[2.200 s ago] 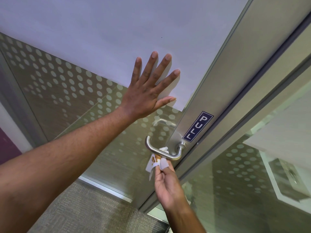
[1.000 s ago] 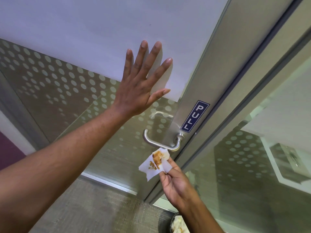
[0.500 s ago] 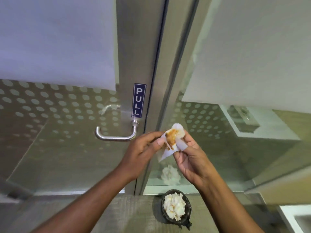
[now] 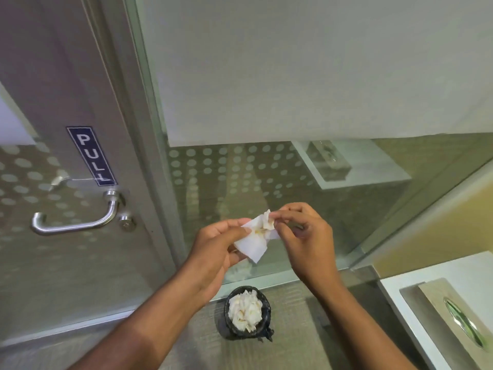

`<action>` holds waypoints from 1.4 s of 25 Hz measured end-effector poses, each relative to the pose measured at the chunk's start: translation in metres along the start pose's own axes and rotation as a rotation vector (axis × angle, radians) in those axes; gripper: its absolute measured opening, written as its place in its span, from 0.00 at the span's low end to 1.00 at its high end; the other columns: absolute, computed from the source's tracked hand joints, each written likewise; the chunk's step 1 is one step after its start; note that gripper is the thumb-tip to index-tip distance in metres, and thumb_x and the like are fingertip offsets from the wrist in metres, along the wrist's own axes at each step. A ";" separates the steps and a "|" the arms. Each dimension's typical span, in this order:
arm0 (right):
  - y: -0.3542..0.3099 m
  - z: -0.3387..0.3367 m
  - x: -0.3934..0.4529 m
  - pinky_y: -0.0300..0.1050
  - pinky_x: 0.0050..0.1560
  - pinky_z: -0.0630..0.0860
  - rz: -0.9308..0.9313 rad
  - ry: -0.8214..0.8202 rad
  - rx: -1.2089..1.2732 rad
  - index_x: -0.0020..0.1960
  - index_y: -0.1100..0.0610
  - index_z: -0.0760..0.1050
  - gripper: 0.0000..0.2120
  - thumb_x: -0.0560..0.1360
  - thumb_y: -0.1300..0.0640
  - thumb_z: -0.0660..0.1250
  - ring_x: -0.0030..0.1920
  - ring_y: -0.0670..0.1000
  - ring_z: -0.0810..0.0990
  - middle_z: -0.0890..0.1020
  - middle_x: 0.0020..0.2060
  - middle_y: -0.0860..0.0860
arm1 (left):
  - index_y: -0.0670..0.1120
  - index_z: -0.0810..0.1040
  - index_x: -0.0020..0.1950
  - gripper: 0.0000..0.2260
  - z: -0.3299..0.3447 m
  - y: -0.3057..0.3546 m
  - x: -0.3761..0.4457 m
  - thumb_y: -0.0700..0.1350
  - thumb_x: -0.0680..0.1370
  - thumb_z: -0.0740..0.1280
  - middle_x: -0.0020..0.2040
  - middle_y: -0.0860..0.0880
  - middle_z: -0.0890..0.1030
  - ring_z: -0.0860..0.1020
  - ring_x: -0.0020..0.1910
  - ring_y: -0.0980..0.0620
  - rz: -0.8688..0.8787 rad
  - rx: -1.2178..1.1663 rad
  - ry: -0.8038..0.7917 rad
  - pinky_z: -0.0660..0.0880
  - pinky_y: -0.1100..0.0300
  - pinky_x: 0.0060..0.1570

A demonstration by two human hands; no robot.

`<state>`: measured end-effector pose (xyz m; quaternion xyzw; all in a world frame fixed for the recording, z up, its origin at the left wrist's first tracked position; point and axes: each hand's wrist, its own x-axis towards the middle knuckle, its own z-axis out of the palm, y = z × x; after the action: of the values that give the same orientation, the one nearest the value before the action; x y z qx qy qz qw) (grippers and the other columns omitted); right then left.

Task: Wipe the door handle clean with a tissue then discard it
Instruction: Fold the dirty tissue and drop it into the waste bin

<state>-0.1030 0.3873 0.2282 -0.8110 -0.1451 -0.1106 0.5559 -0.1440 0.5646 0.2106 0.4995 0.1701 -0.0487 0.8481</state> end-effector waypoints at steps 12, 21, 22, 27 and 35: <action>0.051 -0.083 -0.027 0.50 0.59 0.83 0.171 -0.128 0.284 0.56 0.50 0.84 0.12 0.75 0.60 0.78 0.57 0.51 0.87 0.89 0.52 0.48 | 0.42 0.85 0.58 0.11 0.106 -0.070 0.011 0.35 0.77 0.75 0.48 0.44 0.91 0.90 0.48 0.51 0.082 -0.024 0.019 0.84 0.64 0.46; 0.102 -0.067 -0.036 0.38 0.42 0.77 0.226 0.112 -0.090 0.43 0.55 0.85 0.06 0.72 0.63 0.79 0.42 0.48 0.84 0.84 0.42 0.46 | 0.38 0.84 0.57 0.08 0.086 -0.111 0.037 0.37 0.79 0.76 0.48 0.42 0.89 0.88 0.46 0.51 -0.025 0.126 0.081 0.86 0.62 0.50; 0.109 -0.061 -0.038 0.37 0.42 0.77 0.244 0.121 -0.096 0.43 0.55 0.85 0.05 0.72 0.65 0.78 0.41 0.47 0.84 0.85 0.41 0.46 | 0.37 0.84 0.57 0.08 0.081 -0.117 0.044 0.36 0.79 0.76 0.48 0.41 0.90 0.89 0.46 0.51 -0.051 0.134 0.071 0.86 0.62 0.50; 0.144 -0.030 -0.051 0.32 0.48 0.78 0.365 0.075 -0.119 0.53 0.54 0.87 0.09 0.78 0.62 0.71 0.49 0.40 0.86 0.89 0.48 0.44 | 0.40 0.86 0.57 0.05 0.053 -0.152 0.078 0.37 0.81 0.74 0.48 0.44 0.91 0.90 0.49 0.51 -0.125 0.219 0.000 0.85 0.64 0.50; 0.237 0.003 -0.052 0.41 0.48 0.84 0.433 0.036 -0.104 0.52 0.55 0.89 0.07 0.74 0.60 0.78 0.46 0.44 0.87 0.89 0.48 0.48 | 0.50 0.84 0.53 0.05 0.000 -0.209 0.151 0.41 0.84 0.72 0.42 0.54 0.90 0.88 0.44 0.59 -0.116 0.562 -0.164 0.80 0.67 0.43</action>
<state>-0.0664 0.3040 0.0038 -0.8486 0.0483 -0.0105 0.5268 -0.0556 0.4742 -0.0136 0.6984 0.1093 -0.1826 0.6833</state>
